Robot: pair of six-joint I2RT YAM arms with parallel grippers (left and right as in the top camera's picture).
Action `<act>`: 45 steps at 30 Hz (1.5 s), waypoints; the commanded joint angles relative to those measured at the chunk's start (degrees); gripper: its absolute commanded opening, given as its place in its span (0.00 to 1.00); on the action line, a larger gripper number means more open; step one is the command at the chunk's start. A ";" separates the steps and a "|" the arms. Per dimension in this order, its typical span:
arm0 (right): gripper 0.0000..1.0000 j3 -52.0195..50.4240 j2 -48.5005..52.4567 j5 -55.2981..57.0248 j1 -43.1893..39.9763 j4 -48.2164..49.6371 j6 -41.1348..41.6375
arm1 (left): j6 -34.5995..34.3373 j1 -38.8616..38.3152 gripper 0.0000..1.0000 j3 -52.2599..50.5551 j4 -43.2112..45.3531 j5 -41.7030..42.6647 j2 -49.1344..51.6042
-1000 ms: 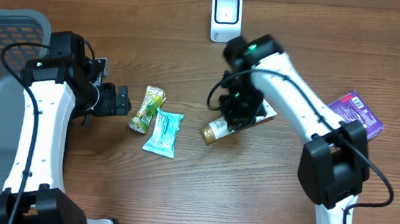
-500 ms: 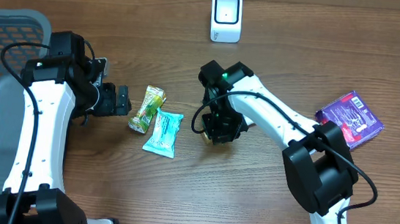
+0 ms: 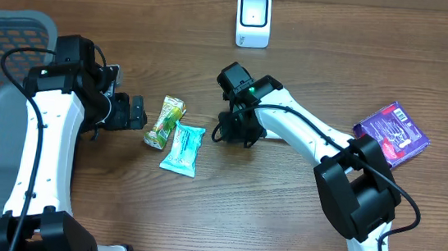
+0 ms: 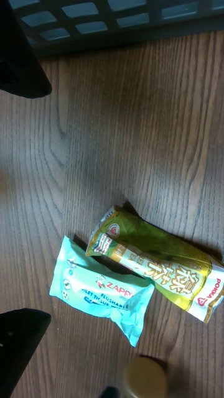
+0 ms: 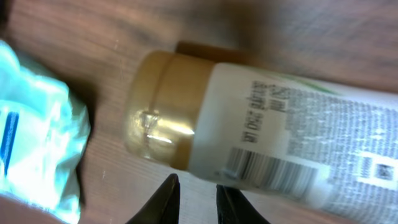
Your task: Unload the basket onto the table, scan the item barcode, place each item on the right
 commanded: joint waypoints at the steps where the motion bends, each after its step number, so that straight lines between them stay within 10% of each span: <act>1: 0.23 -0.17 -1.09 8.37 0.15 2.43 5.99 | 0.90 0.24 1.00 0.37 0.04 0.37 0.33; 13: 0.32 -0.04 -1.11 24.04 -0.85 14.80 5.22 | 0.90 0.24 1.00 0.37 0.02 0.37 0.33; 20: 0.36 5.27 -4.57 10.58 -4.68 5.99 -13.00 | 0.90 0.24 1.00 0.37 0.02 0.37 0.33; 27: 0.88 5.53 -8.17 -8.55 -14.82 -2.38 -35.63 | 0.90 0.24 0.99 0.37 0.02 0.37 0.33; 45: 0.77 2.73 4.98 -27.71 -22.29 2.60 -47.80 | 0.90 0.24 0.99 0.37 0.02 0.37 0.33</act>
